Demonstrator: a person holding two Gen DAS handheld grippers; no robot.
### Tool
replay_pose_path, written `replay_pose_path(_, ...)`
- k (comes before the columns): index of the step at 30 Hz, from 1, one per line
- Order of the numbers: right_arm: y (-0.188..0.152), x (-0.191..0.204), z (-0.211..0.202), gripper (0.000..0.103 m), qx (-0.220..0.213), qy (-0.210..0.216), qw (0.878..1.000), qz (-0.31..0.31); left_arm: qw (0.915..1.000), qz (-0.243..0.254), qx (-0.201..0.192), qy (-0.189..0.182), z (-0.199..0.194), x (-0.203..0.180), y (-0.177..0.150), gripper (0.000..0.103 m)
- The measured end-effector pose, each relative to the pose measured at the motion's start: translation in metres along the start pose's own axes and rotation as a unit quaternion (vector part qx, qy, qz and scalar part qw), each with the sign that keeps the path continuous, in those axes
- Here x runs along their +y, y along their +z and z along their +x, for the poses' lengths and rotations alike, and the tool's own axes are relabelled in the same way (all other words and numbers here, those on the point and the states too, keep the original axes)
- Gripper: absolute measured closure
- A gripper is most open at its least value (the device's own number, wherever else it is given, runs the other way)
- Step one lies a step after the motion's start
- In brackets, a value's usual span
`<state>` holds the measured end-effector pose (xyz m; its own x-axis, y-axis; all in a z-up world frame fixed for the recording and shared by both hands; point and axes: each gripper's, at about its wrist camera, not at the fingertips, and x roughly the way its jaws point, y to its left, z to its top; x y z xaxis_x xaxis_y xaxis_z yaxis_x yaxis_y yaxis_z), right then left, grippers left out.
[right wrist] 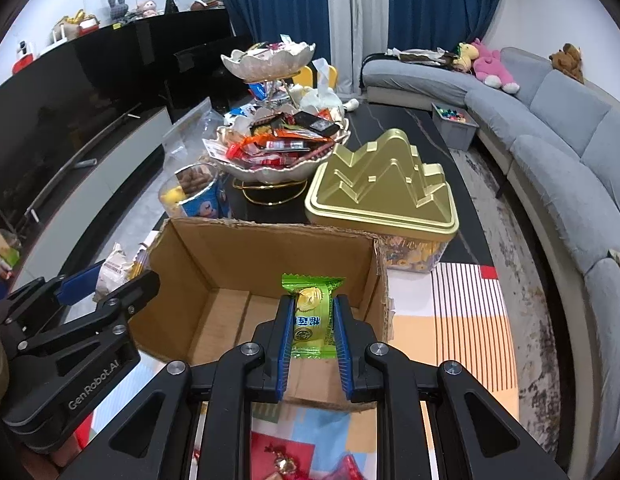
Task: Organize snacks
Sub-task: 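Carry the white packet with the left tool while the right tool carries the candy over the box, then open the left tool to drop the white packet while the right tool releases the candy into the box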
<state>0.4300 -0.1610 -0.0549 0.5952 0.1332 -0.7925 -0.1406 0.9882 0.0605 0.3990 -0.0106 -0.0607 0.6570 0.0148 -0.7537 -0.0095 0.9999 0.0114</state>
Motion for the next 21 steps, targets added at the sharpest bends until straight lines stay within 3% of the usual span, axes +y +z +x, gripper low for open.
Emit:
replay_pose_path(14,0.004,0.002,0.012,0.081,0.01,0.0,1.0,0.003,0.9998,-0.01,0.013,-0.009,0.012,0.005,0.001,0.054)
replay_pose_path(21,0.004,0.001,0.013,0.056,0.01,-0.007,1.0,0.004,0.9997,-0.019,0.016,-0.007,0.011,0.008,-0.001,0.039)
